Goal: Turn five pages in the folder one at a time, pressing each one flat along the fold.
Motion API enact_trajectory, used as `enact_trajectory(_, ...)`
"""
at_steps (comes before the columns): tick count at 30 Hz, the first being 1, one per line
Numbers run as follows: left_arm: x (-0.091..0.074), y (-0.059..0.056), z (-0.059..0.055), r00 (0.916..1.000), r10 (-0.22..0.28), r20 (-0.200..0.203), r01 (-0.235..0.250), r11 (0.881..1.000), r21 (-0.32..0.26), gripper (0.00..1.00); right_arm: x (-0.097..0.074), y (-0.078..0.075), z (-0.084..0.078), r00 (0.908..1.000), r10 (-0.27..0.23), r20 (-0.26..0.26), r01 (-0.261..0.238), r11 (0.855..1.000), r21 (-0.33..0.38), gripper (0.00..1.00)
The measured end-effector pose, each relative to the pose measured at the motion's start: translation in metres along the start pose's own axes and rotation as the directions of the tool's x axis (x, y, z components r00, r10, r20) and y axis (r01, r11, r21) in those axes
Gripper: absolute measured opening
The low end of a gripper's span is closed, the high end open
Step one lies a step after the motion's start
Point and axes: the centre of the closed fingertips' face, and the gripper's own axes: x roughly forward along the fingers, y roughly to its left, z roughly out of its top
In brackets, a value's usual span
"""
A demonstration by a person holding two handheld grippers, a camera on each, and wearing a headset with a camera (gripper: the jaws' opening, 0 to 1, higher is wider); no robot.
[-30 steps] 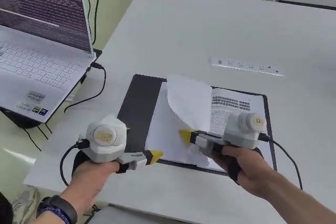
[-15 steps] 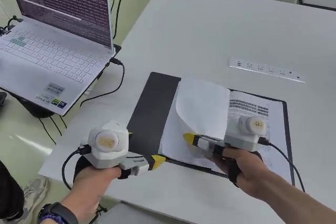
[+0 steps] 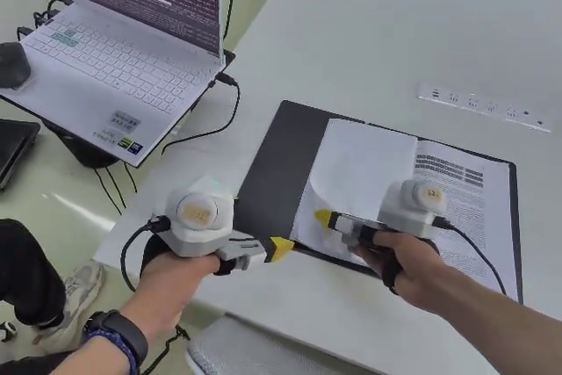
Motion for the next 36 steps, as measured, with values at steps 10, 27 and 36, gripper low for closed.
enact_trajectory(10, -0.003, 0.008, -0.006, 0.9997, 0.015, -0.018, -0.015, 1.000, -0.014, 0.69, 0.008, 0.007, -0.006, 0.9989, 0.046, 0.009, -0.046, 0.997, 0.054, 0.24)
enact_trajectory(27, 0.021, -0.005, 0.017, 0.9994, -0.029, -0.016, 0.030, 0.999, 0.046, 0.61, -0.018, 0.022, -0.005, 0.9832, 0.176, 0.049, -0.179, 0.980, 0.083, 0.43)
enact_trajectory(36, 0.046, -0.023, 0.031, 0.9957, -0.088, -0.031, 0.091, 0.989, 0.113, 0.47, -0.060, 0.006, 0.018, 0.9773, 0.136, 0.162, -0.151, 0.985, 0.084, 0.34)
